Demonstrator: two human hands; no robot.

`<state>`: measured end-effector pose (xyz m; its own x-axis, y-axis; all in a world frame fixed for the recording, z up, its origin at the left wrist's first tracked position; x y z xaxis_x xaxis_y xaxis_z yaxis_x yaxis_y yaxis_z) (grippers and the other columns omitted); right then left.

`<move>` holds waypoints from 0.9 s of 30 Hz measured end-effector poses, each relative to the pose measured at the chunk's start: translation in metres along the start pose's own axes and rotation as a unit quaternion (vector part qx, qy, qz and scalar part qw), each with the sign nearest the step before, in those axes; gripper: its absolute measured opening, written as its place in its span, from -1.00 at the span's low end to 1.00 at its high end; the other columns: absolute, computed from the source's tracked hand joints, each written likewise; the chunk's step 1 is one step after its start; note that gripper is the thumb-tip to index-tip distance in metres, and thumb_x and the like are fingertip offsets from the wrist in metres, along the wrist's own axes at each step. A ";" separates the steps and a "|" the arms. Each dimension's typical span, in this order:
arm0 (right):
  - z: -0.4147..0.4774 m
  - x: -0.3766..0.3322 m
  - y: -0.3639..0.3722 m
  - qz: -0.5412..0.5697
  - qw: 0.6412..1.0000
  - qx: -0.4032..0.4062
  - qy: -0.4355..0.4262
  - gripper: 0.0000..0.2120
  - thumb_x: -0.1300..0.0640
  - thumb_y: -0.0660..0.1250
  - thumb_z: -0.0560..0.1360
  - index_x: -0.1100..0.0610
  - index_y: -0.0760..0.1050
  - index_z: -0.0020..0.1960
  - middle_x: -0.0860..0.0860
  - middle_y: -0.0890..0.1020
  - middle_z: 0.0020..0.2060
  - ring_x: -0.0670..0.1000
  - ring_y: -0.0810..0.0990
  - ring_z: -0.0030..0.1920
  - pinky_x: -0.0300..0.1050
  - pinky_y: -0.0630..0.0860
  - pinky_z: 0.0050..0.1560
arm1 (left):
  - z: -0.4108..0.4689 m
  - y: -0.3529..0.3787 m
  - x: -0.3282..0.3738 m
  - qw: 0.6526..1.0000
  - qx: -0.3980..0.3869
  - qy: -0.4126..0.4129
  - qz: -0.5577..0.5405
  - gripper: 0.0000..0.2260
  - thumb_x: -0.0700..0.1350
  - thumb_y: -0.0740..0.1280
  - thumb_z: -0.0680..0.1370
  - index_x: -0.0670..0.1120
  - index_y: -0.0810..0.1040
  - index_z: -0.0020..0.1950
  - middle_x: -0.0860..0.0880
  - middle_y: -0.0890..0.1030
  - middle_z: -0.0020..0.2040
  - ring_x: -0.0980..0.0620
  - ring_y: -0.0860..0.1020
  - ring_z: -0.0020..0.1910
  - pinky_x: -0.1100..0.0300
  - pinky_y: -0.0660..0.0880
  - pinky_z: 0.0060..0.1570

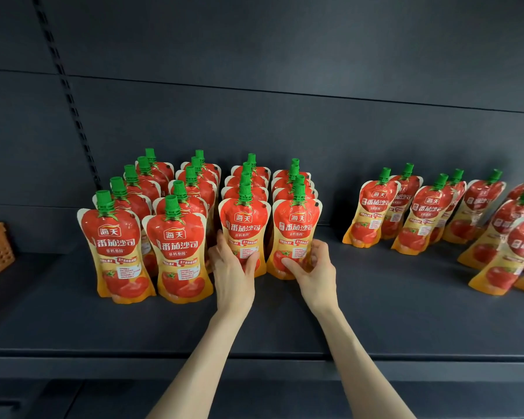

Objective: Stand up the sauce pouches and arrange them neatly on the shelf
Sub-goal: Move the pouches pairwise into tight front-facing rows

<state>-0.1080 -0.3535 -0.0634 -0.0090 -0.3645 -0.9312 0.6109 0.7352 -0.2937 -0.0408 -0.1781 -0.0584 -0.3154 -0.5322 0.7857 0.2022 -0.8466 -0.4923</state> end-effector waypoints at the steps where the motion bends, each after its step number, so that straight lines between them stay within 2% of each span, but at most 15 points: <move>1: 0.000 0.000 0.000 0.001 1.000 -0.001 -0.001 -0.47 0.07 0.46 0.41 0.07 0.30 0.28 -0.06 0.54 0.14 -0.10 0.52 0.11 -0.12 0.51 0.16 | 0.000 0.000 0.000 1.000 -0.001 0.000 0.001 -0.31 0.02 0.35 0.50 -0.16 0.08 0.49 -0.20 0.34 0.34 -0.14 0.36 0.34 0.03 0.38 0.25; 10: -0.001 0.000 -0.001 0.017 1.000 -0.004 -0.004 -0.53 0.08 0.46 0.41 -0.01 0.29 0.20 -0.12 0.53 0.07 -0.16 0.53 0.02 -0.42 0.46 -0.08 | -0.003 -0.001 -0.006 1.000 0.007 -0.009 -0.001 -0.31 0.06 0.34 0.49 -0.15 0.11 0.49 -0.20 0.35 0.35 -0.14 0.35 0.35 0.01 0.37 0.27; 16: -0.002 0.000 -0.001 0.018 1.000 -0.003 -0.007 -0.50 0.08 0.46 0.41 0.06 0.31 0.25 -0.09 0.54 0.10 -0.13 0.53 0.07 -0.30 0.48 0.05 | -0.002 0.000 -0.005 1.000 0.004 -0.008 0.003 -0.32 0.06 0.34 0.49 -0.16 0.13 0.48 -0.20 0.37 0.33 -0.15 0.38 0.34 -0.02 0.40 0.25; 19: -0.002 -0.001 -0.001 0.021 1.000 -0.004 -0.009 -0.51 0.08 0.46 0.41 0.04 0.31 0.24 -0.11 0.53 0.07 -0.15 0.53 0.04 -0.40 0.45 -0.01 | -0.002 -0.001 -0.005 1.000 0.005 -0.008 0.007 -0.32 0.06 0.34 0.49 -0.16 0.13 0.48 -0.20 0.38 0.33 -0.15 0.38 0.33 -0.02 0.41 0.25; 27: -0.003 -0.001 -0.001 0.015 1.000 -0.004 -0.012 -0.50 0.08 0.46 0.42 0.03 0.30 0.26 -0.13 0.52 0.08 -0.15 0.52 0.04 -0.44 0.43 -0.06 | -0.002 0.000 -0.006 1.000 0.002 -0.017 0.011 -0.31 0.08 0.33 0.50 -0.15 0.10 0.49 -0.19 0.35 0.38 -0.15 0.34 0.37 -0.01 0.38 0.27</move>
<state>-0.1112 -0.3524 -0.0627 0.0285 -0.3561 -0.9340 0.6049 0.7500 -0.2675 -0.0414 -0.1748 -0.0635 -0.2786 -0.5506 0.7869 0.2131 -0.8344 -0.5084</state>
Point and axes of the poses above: each hand's wrist, its own z-axis towards the middle knuckle, its own y-axis out of the palm, x = y × z, the point moved 8 cm from there along z, towards the middle knuckle
